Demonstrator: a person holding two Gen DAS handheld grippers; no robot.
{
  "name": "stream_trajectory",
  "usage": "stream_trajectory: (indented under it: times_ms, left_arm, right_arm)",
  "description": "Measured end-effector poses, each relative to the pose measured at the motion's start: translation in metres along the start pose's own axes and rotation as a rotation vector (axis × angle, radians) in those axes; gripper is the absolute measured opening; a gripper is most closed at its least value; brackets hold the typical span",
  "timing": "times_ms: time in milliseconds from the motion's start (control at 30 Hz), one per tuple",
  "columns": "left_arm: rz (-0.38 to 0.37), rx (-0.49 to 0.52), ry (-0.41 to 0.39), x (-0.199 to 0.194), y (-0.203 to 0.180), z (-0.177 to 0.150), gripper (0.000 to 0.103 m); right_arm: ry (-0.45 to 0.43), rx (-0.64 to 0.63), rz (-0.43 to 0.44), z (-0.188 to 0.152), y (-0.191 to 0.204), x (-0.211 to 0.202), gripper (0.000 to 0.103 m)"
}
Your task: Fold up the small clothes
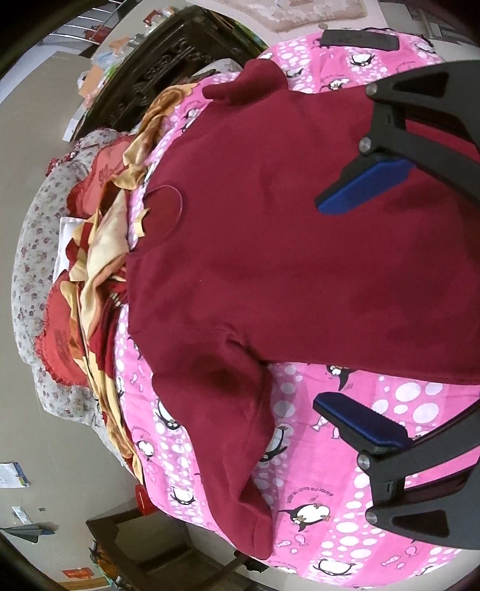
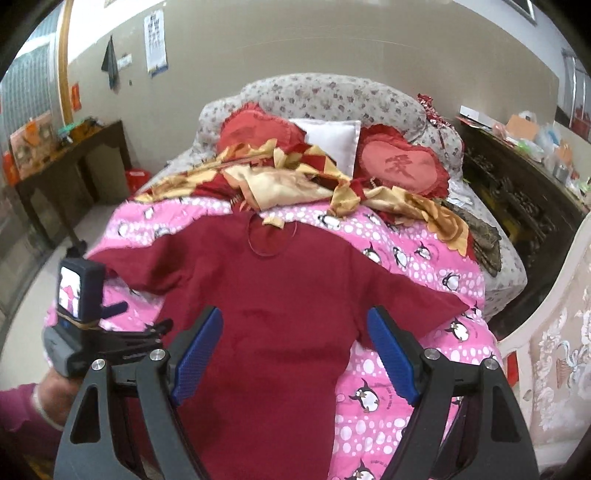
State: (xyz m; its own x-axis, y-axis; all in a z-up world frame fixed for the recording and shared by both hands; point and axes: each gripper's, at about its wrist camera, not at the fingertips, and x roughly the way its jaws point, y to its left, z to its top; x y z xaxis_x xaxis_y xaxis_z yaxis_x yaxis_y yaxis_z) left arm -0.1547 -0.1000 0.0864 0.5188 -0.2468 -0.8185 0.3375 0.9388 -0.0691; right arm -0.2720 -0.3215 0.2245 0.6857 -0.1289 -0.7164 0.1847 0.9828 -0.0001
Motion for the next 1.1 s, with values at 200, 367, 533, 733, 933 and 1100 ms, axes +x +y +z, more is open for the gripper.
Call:
stream_trajectory:
  times_ms: [200,367,533,733,933,1100]
  left_arm:
    - [0.02,-0.018,0.03,0.01,0.012,0.009,0.099]
    - [0.033,-0.025,0.034,0.014,0.017,0.01,0.099]
    - [0.039,-0.02,0.043,0.017,0.018,0.01,0.099]
    - [0.047,-0.019,0.056,0.023,0.018,0.01,0.099]
    - [0.053,-0.02,0.07,0.029,0.02,0.01,0.099]
    - [0.054,-0.024,0.08,0.034,0.024,0.01,0.099]
  right_arm:
    - [0.07,0.003,0.001,-0.01,0.016,0.042,0.08]
    - [0.115,0.02,0.007,-0.014,0.021,0.068,0.08]
    - [0.158,0.015,-0.016,-0.019,0.024,0.086,0.08]
    - [0.182,0.029,-0.015,-0.022,0.024,0.097,0.08]
    - [0.198,0.041,-0.018,-0.022,0.025,0.106,0.08]
    - [0.206,0.052,-0.018,-0.023,0.024,0.115,0.08]
